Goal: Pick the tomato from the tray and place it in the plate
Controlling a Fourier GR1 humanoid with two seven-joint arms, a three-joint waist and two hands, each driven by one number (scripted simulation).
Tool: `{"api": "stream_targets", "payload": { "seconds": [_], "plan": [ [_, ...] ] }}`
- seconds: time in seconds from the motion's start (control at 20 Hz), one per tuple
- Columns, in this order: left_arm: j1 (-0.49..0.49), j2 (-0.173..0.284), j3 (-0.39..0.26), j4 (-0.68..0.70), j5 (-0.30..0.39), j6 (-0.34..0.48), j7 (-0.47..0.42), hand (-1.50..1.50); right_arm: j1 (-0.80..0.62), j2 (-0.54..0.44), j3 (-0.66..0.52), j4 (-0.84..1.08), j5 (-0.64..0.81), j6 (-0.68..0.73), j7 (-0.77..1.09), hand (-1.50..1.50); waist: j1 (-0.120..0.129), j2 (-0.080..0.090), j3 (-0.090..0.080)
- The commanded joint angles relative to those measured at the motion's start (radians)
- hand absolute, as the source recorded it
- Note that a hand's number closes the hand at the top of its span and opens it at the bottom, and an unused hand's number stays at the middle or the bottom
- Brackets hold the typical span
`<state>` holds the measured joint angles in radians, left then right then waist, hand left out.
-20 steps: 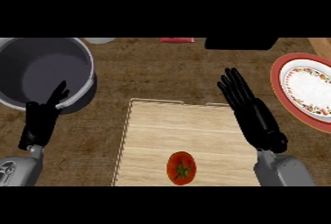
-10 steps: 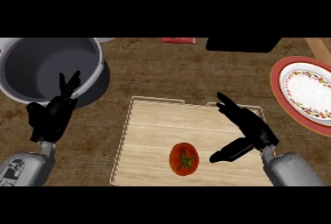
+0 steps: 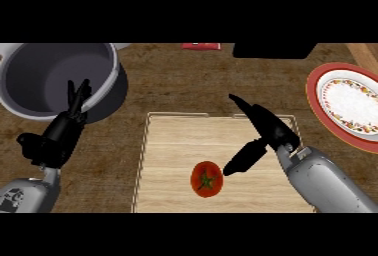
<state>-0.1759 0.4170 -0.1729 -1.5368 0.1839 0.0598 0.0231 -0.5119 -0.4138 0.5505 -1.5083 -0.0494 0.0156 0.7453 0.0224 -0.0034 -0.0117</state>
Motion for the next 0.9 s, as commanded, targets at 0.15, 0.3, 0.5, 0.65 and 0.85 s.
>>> {"api": "stream_targets", "payload": {
  "seconds": [0.15,0.3,0.5,0.65,0.85],
  "plan": [
    [-0.012,0.044,-0.011,-0.064,-0.019,-0.082,-0.088,0.0,-0.114,0.117,-0.001,-0.062,-0.119,0.047,0.401,-1.5,-0.015,-0.002,0.01],
    [-0.017,0.01,-0.028,-0.077,-0.027,-0.053,-0.059,0.0,-0.127,0.101,-0.032,-0.082,-0.234,0.117,0.494,-1.5,-0.021,0.0,0.011],
    [-0.008,0.016,-0.023,-0.068,-0.033,-0.065,-0.088,0.0,-0.172,0.064,-0.036,-0.086,-0.354,0.168,0.598,-1.5,-0.025,0.0,0.01],
    [-0.021,0.014,-0.031,-0.104,-0.042,-0.054,-0.051,0.0,-0.165,-0.001,-0.005,-0.029,-0.355,0.191,0.566,-1.5,-0.021,0.002,0.011],
    [0.046,0.023,-0.02,-0.115,-0.036,-0.078,-0.094,0.0,-0.223,-0.023,-0.037,-0.031,-0.421,0.149,0.637,-1.5,-0.017,0.0,0.01]
  ]
}}
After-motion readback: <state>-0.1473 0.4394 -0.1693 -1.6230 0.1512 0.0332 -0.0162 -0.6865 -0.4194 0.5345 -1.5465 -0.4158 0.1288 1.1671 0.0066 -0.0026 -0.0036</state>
